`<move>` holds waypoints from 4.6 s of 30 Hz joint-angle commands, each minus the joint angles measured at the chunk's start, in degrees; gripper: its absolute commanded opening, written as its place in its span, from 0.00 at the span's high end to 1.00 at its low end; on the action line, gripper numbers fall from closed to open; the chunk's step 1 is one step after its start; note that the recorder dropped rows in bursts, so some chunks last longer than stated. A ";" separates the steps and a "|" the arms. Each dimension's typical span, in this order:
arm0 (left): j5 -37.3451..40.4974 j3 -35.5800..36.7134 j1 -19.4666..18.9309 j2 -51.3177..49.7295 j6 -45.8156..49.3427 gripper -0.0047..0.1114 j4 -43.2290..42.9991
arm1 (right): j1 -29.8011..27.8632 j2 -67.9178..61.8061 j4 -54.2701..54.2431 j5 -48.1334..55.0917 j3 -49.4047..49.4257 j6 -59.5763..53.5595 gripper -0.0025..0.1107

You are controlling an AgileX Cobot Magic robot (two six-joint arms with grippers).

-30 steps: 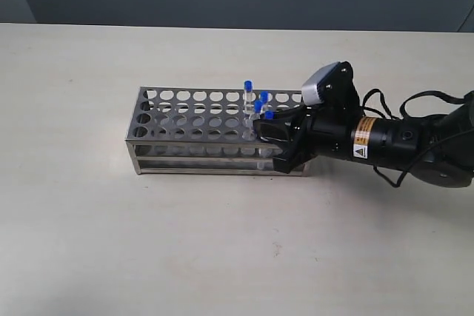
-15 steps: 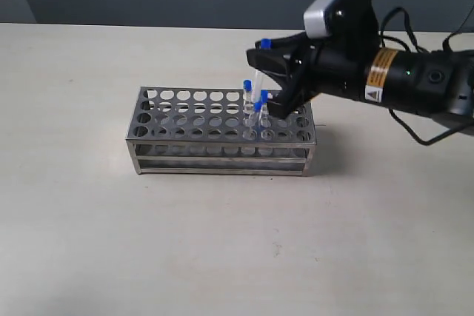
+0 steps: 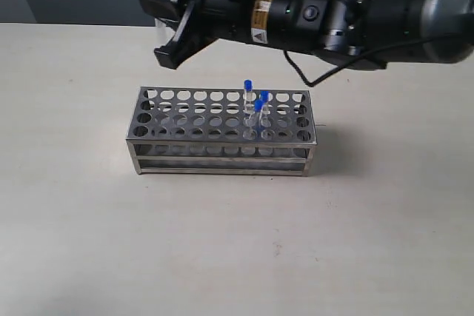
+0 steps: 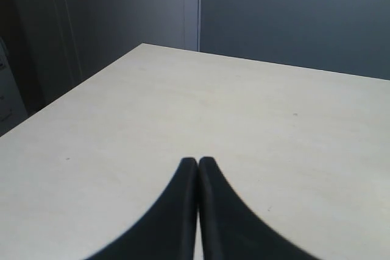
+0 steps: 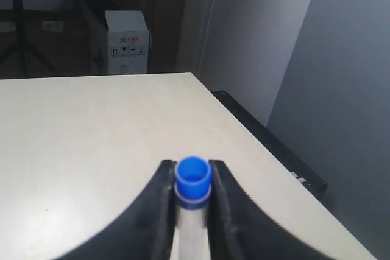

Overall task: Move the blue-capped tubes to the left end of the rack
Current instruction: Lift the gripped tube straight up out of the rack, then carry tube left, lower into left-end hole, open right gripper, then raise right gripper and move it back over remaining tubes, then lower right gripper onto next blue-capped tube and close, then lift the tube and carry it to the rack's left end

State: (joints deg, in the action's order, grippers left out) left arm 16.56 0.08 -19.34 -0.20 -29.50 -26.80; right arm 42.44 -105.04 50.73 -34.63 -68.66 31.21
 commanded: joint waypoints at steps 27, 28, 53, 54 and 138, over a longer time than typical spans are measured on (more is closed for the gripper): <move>0.14 -0.08 -0.07 0.20 -0.10 0.95 0.03 | 0.97 -20.14 2.68 -0.01 -11.10 7.35 0.99; 0.14 -0.08 -0.07 0.20 -0.10 0.95 0.03 | 0.97 -20.39 2.68 -0.22 -11.10 7.35 0.99; 0.14 -0.08 -0.07 0.20 -0.10 0.95 0.03 | -6.14 17.23 8.34 17.50 14.52 16.14 0.61; 0.14 -0.08 -0.07 0.20 -0.10 0.95 0.03 | -6.71 18.27 8.11 16.37 16.56 15.91 0.61; 0.14 -0.08 -0.07 0.20 -0.10 0.95 0.03 | 5.71 -6.74 -2.96 7.41 -2.19 1.80 0.98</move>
State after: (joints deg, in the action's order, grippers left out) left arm 16.56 0.08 -19.34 -0.20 -29.50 -26.80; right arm 47.92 -109.93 47.38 -27.78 -69.12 33.16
